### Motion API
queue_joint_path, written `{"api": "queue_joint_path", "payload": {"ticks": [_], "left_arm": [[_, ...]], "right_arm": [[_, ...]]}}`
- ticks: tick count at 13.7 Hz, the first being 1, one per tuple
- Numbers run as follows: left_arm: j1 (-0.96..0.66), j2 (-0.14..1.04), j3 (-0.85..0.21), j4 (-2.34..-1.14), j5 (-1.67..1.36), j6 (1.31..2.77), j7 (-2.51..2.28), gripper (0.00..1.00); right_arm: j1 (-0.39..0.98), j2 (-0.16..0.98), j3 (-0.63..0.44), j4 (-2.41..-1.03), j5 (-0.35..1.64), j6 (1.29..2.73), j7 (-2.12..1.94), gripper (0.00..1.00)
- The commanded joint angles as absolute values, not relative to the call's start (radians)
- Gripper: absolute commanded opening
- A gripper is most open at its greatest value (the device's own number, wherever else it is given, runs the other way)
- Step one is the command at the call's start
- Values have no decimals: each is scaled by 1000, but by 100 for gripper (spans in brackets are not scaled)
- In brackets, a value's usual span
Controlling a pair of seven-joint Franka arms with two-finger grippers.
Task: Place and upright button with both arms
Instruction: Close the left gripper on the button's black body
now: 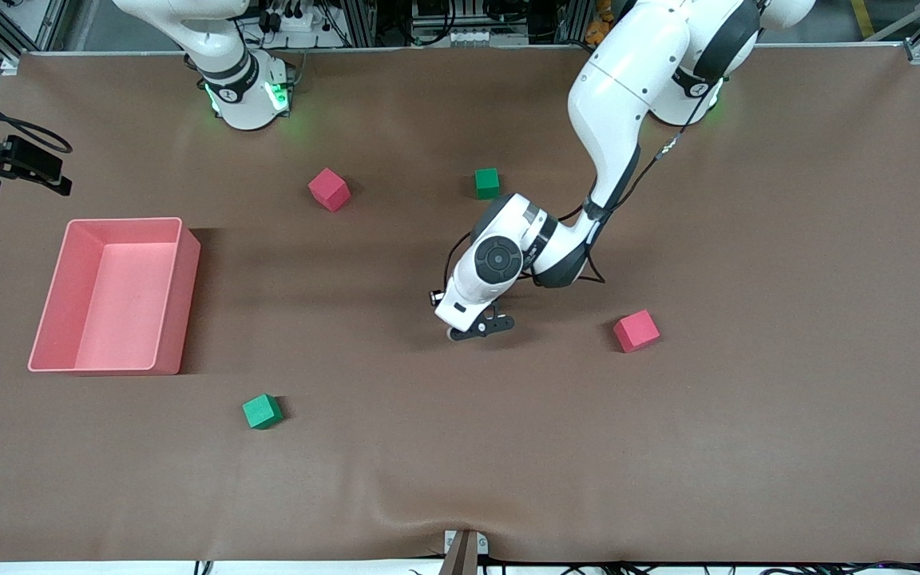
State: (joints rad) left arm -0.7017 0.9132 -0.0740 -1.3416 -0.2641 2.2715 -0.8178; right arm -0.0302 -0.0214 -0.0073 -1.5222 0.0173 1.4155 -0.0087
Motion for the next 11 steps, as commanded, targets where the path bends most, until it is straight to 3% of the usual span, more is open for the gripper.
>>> {"api": "queue_joint_path", "payload": {"ticks": [1,3,11], "left_arm": [[-707,913,-69,-1336,-282,2241,-825,10],[-701,902,-69,-1332,-282,2215,-825,0],[-716,819,-58,-1331,-168,2191,-929,0]], "right_arm": [[-29,-37,-11,-1543,31,1413,-5,100],[-28,-37,-11,-1543,31,1416,-3,100],[-28,-34,-9,-1545,31,1417,-3,100]]}}
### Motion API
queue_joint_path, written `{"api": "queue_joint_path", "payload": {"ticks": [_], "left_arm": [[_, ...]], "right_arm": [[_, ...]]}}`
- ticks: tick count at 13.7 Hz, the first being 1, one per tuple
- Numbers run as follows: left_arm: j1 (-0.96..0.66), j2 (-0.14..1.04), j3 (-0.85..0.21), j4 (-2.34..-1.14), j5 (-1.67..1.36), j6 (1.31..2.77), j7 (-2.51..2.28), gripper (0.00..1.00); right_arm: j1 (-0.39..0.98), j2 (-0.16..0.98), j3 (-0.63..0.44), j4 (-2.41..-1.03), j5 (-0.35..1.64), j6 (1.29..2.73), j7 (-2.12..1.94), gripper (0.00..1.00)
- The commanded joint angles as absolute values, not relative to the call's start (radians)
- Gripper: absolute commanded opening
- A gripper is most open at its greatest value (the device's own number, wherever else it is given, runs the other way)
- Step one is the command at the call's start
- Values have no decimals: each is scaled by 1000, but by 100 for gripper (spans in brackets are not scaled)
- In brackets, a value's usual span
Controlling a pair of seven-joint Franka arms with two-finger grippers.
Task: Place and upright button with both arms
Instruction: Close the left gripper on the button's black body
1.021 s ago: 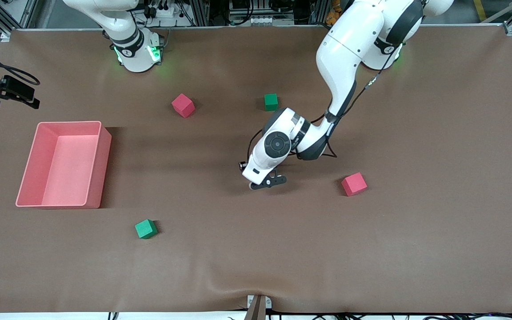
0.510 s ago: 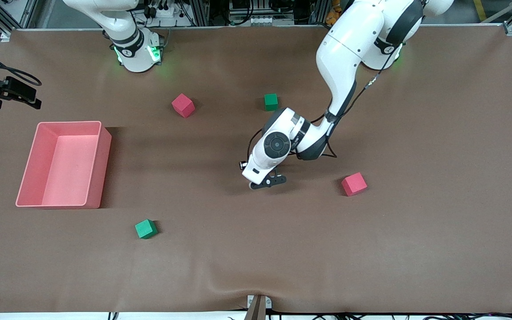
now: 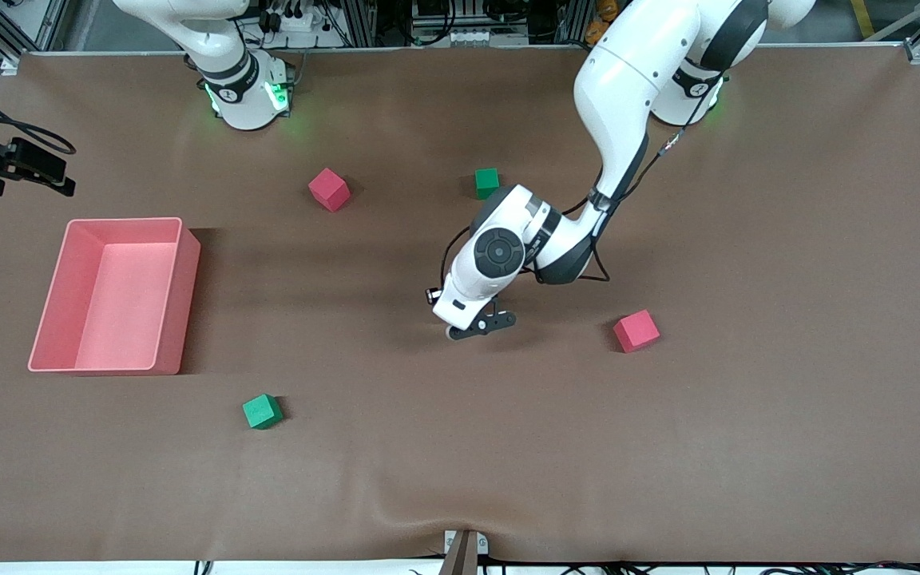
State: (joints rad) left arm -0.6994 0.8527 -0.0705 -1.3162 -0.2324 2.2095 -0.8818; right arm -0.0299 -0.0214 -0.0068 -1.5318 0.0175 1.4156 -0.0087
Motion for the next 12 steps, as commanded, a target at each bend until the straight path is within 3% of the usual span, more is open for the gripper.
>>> {"api": "queue_joint_path", "payload": {"ticks": [1,12], "left_arm": [[-724,812,-58,-1331,-134,2191,-966,0],[-805,769,-63,-1328,261,2195,-1556,1]], "right_arm": [[-28,-34,-9,-1545,31,1417,-3,100],[-28,-34,-9,-1546,31,1417,-3,100]]}}
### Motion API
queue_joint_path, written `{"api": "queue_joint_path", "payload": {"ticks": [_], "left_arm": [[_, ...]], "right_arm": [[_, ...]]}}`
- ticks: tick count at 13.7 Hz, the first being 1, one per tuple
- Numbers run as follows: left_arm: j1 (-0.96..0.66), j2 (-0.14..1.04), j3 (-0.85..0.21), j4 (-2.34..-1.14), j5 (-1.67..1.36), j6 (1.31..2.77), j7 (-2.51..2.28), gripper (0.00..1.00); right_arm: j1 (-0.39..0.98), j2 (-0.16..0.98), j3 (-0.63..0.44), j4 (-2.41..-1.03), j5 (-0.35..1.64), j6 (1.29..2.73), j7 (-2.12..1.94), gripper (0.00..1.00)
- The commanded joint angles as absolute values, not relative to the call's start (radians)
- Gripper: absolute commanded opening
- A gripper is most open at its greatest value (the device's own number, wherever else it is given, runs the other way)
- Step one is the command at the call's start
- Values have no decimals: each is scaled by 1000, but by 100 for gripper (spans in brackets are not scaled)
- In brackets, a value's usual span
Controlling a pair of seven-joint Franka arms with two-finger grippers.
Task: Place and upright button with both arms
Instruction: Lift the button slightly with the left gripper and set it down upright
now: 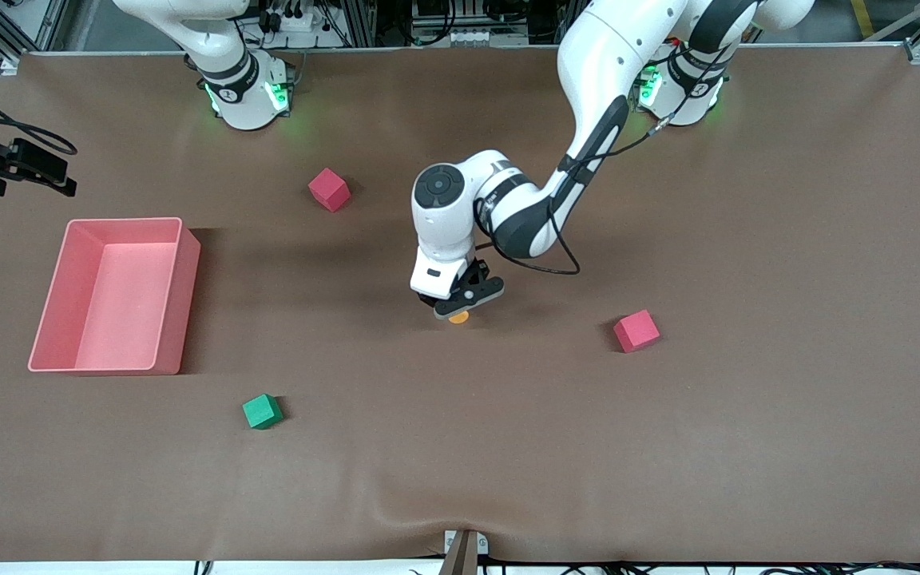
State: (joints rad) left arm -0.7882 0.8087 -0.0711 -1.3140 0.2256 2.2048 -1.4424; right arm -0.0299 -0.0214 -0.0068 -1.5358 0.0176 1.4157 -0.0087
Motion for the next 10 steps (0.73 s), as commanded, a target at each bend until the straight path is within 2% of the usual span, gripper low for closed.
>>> {"api": "queue_joint_path", "payload": {"ticks": [1,4,6,9,10], "left_arm": [[-824,759,-58,-1328,259,2195,-1625,3],[-863,741,-55,-1333,302,2143,-1811,2],[-900,744,-60,-1330,484,2064,-1975,3],[-959,753,-58,-1331,598,1994,-2055,3],[-991,758,-55,-1338,627,1979,-2101,0]], "right_arm": [[-28,-32,-9,-1546,31,1417,-3,100],[-28,-29,-9,-1546,31,1420,-3,100],[-28,-29,-9,-1546,31,1420,-3,100],[-28,-29,-9,-1548,31,1422,-2,100],[-28,-29,-9,-1548,31,1422,-2,100]]}}
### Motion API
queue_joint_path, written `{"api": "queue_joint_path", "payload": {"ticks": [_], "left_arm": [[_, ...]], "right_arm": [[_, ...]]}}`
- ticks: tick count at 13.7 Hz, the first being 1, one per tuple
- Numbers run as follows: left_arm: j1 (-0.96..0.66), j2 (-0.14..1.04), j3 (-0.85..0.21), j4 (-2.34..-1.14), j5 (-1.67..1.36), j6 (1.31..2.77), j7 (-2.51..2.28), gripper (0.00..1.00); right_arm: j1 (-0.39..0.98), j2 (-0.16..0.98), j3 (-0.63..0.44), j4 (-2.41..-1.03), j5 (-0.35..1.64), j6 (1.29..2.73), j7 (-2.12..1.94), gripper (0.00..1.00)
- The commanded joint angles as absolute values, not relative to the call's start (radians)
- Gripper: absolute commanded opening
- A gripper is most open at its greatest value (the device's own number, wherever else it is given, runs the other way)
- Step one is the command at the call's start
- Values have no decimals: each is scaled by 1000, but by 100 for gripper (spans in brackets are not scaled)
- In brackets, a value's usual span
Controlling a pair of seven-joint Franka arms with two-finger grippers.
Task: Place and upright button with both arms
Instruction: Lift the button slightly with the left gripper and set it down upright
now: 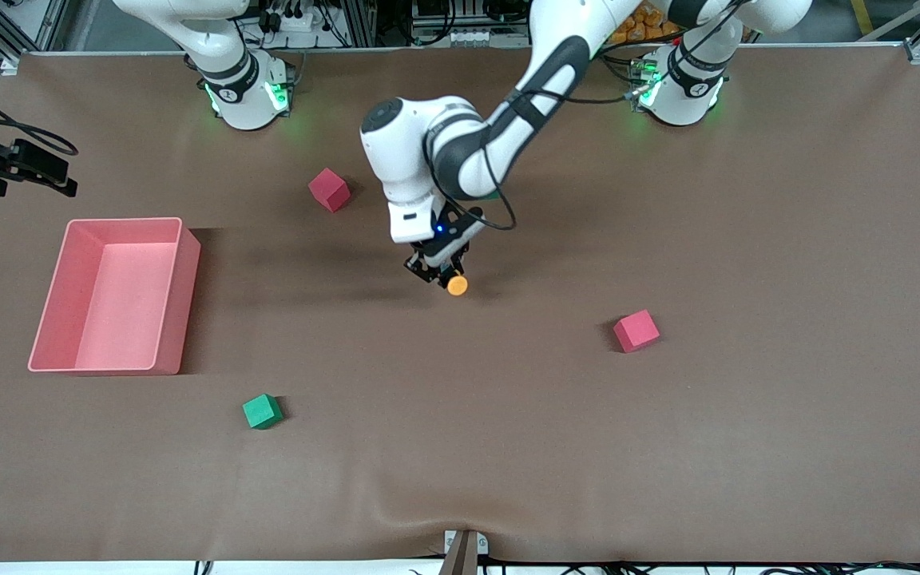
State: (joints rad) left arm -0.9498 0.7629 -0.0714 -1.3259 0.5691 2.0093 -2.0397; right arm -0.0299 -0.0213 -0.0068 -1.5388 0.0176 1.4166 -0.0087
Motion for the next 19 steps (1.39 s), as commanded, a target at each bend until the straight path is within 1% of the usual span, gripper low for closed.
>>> {"api": "queue_joint_path", "payload": {"ticks": [1,2,4,8,9,12,14,16,19], "left_arm": [[-1015,761,-46,-1338,714,1936,-2173,0],[-1035,767,-51,-1341,811,1902,-2216,0],[-1086,824,-45,-1341,926,1893,-2304,0],[-1095,865,-46,-1354,1098,1858,-2483,0],[-1112,894,-45,-1355,1138,1855,-2540,0],[-1130,936,-46,-1356,1198,1841,-2617,0],[-1134,965,-44,-1356,1221,1777,-2617,0],[-1155,998,-44,-1356,1239,1744,-2617,0],[-1160,1011,-44,-1355,1252,1726,-2617,0]], "right_arm": [[-28,-28,-9,-1548,29,1424,-2,100],[-28,-28,-9,-1548,31,1424,-2,100],[-26,-28,-9,-1548,29,1424,-2,100],[-25,-28,-9,-1548,29,1424,3,100],[-17,-28,-9,-1548,29,1425,6,100],[-14,-23,-9,-1546,28,1427,9,100],[-12,-23,-9,-1546,28,1434,9,100],[-12,-23,-8,-1548,28,1436,9,100],[-14,-21,-8,-1548,28,1437,9,100]]}}
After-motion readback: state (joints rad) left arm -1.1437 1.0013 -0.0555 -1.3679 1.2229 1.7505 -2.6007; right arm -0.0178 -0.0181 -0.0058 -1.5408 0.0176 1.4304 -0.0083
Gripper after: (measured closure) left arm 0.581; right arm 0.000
